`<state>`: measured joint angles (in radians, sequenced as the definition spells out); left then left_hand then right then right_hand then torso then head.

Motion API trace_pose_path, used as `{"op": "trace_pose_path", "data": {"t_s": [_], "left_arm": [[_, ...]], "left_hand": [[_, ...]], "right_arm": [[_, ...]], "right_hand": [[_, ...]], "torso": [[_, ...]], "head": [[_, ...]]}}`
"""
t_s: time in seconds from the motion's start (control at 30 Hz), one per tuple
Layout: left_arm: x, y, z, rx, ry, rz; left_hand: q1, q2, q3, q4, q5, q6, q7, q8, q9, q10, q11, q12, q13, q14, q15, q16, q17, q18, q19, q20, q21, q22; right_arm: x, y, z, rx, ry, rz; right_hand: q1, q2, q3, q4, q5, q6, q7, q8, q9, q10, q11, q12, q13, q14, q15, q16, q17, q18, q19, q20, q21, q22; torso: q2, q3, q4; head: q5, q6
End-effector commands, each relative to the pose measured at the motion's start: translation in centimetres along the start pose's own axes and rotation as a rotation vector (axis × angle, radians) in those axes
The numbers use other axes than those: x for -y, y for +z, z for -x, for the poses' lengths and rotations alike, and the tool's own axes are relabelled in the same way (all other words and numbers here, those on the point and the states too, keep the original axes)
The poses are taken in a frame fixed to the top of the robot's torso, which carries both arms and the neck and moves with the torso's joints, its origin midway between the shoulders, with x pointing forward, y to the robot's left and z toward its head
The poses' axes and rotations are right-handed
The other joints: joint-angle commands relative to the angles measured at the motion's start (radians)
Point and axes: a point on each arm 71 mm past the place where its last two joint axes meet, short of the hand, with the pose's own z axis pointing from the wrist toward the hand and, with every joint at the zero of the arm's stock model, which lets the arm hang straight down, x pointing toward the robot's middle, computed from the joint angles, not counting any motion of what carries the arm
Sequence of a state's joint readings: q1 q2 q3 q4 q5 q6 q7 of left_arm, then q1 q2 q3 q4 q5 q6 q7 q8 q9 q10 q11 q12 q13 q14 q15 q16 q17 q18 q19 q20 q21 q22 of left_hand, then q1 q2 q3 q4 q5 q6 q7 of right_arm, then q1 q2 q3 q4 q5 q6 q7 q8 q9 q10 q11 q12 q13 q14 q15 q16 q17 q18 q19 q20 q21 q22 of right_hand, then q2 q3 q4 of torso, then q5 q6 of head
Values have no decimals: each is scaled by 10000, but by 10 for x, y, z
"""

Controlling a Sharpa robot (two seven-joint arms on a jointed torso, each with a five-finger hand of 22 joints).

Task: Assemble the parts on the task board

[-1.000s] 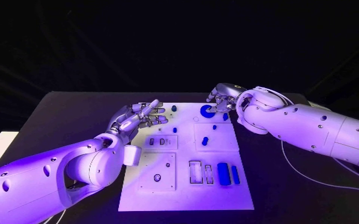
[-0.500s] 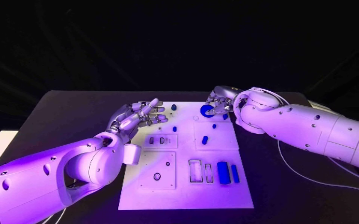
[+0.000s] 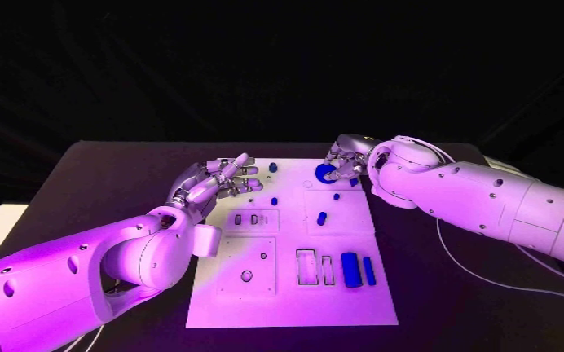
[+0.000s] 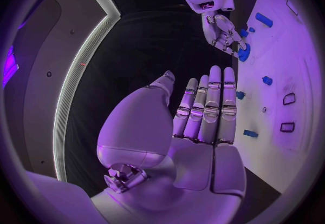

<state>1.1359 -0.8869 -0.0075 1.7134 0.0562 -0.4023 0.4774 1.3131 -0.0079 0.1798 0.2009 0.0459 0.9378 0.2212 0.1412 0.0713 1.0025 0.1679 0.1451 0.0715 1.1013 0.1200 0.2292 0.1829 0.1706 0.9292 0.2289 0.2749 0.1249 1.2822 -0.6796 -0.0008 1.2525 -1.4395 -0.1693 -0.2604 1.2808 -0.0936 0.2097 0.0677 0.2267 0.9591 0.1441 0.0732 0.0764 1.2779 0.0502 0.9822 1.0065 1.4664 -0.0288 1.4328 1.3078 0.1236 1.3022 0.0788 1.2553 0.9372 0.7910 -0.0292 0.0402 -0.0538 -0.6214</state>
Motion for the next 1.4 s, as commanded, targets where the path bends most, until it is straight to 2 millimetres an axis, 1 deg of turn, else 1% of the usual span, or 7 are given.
{"op": "trace_pose_path", "data": {"t_s": [0.03, 0.4, 0.67, 0.87, 1.0, 1.23, 1.4], "left_arm": [[0, 0, -2, -197, -108, -52], [0, 0, -2, -186, -105, -48], [0, 1, -2, -180, -102, -49], [0, 1, -2, -181, -102, -55], [0, 1, -1, -162, -92, -60], [0, 1, 2, -81, -53, -75], [1, 0, 4, -44, -35, -84]], "left_hand": [[11, 44, -18, -51, 34, 16, 68, -46, -10, 32, 58, -26, -11, -60, 28, -19, 11, 112, 33, 37, -48, -11], [11, 44, -18, -51, 34, 16, 68, -46, -10, 32, 58, -26, -11, -60, 28, -19, 11, 112, 33, 37, -48, -11], [16, 55, -17, -65, 34, 21, 65, -52, -11, 39, 56, -33, -11, -60, 27, -28, 19, 113, 33, 38, -56, -17], [23, 69, -16, -82, 34, 28, 62, -60, -11, 47, 54, -43, -10, -60, 26, -40, 30, 115, 33, 39, -66, -26], [23, 69, -16, -82, 34, 28, 62, -60, -11, 47, 54, -43, -10, -60, 26, -40, 30, 115, 33, 39, -66, -26], [27, 74, -15, -89, 34, 30, 60, -63, -12, 49, 53, -47, -10, -60, 26, -45, 34, 116, 34, 40, -69, -28], [27, 74, -15, -89, 34, 30, 60, -63, -12, 49, 53, -47, -10, -60, 26, -45, 34, 116, 34, 40, -69, -28]], "right_arm": [[3, 0, -1, -42, -153, -128], [2, -3, -1, 16, -207, -54], [-1, -3, -1, 104, -420, -25], [-7, -3, 2, 644, -383, 163], [-18, -6, 5, 1229, -182, 550], [-48, -7, 4, 1648, -9, 1301], [-73, -3, -1, 1664, -107, 1791]], "right_hand": [[83, 21, -9, -8, 36, 44, 0, 59, 7, 52, 18, 41, 12, 625, 32, 57, 149, -64, 50, -5, 57, 18], [173, -32, -23, -52, 35, 96, -14, 89, 18, 14, 9, 67, 98, 634, 29, 105, 220, -77, 74, -8, 110, 101], [709, 388, 554, -293, -457, 662, -122, 400, 142, 169, -105, 371, 513, 648, -57, 184, 338, -100, 128, -71, 230, 281], [614, 464, 821, -262, -265, 960, -226, 530, 212, 377, -180, 659, 831, 653, -119, 212, 380, -126, 189, -127, 320, 425], [476, 397, 955, -223, -2, 964, -233, 505, 215, 489, -190, 843, 1045, 661, -137, 240, 423, -150, 248, -152, 396, 552], [383, 362, 999, -184, 47, 965, -231, 492, 216, 518, -189, 887, 1106, 660, -137, 241, 421, -153, 257, -157, 411, 570], [347, 353, 1016, -166, 56, 962, -230, 486, 216, 504, -187, 856, 1087, 657, -136, 233, 403, -153, 257, -158, 412, 568]], "torso": [[2, -4, 6], [1, -2, 1], [5, -6, 11], [4, -14, 16], [8, -8, 34], [1, -30, 49], [6, -26, 37]], "head": [[-1, -1], [-13, 0], [-32, -7], [-38, -13], [-27, -9], [13, 17], [81, 15]]}}
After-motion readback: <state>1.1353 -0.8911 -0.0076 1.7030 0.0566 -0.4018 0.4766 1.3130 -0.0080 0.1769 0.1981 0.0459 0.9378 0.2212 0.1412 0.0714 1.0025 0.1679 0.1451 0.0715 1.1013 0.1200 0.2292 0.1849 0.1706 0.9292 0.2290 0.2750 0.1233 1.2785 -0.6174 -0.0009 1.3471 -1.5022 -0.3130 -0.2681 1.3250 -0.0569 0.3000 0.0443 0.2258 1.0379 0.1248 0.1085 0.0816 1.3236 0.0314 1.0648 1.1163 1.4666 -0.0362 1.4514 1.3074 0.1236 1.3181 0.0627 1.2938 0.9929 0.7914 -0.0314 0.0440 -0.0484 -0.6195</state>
